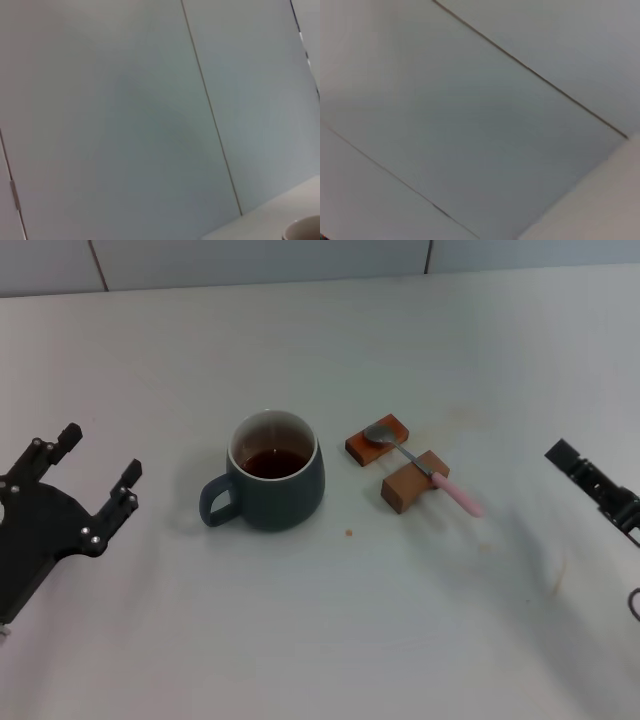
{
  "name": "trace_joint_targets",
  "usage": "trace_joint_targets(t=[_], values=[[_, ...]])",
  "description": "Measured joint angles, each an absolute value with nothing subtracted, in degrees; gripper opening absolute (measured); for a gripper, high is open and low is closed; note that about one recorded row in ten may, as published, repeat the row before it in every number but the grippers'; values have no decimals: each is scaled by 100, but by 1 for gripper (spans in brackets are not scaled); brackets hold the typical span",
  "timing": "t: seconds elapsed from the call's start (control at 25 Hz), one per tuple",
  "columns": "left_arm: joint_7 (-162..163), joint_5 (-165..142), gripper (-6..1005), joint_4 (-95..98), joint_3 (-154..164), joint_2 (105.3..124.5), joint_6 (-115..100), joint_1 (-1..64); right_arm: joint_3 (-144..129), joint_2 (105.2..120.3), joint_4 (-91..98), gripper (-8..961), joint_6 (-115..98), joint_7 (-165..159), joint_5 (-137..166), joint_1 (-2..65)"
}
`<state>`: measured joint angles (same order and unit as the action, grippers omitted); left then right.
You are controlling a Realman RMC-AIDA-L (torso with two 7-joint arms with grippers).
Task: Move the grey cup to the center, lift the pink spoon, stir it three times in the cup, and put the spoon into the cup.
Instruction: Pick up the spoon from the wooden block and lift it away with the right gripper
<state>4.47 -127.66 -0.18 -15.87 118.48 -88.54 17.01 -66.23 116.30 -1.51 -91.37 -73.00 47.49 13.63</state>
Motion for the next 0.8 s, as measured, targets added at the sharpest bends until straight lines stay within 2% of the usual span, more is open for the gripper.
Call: trace_joint_targets(t=[0.36, 0.56, 0.8], values=[[340, -12747, 760, -70, -1574, 11857, -8585, 1742, -7126, 11889, 254, 830, -8216, -7409, 4843, 1497], [313, -12722, 859, -64, -1592, 11856, -8576, 1745, -7197, 11904, 243, 829, -7964, -7409, 4844, 1598], [291, -12713, 857, -67, -1590, 11856, -8570, 1752, -7321, 11927, 235, 829, -7763, -7409, 4844, 1769]])
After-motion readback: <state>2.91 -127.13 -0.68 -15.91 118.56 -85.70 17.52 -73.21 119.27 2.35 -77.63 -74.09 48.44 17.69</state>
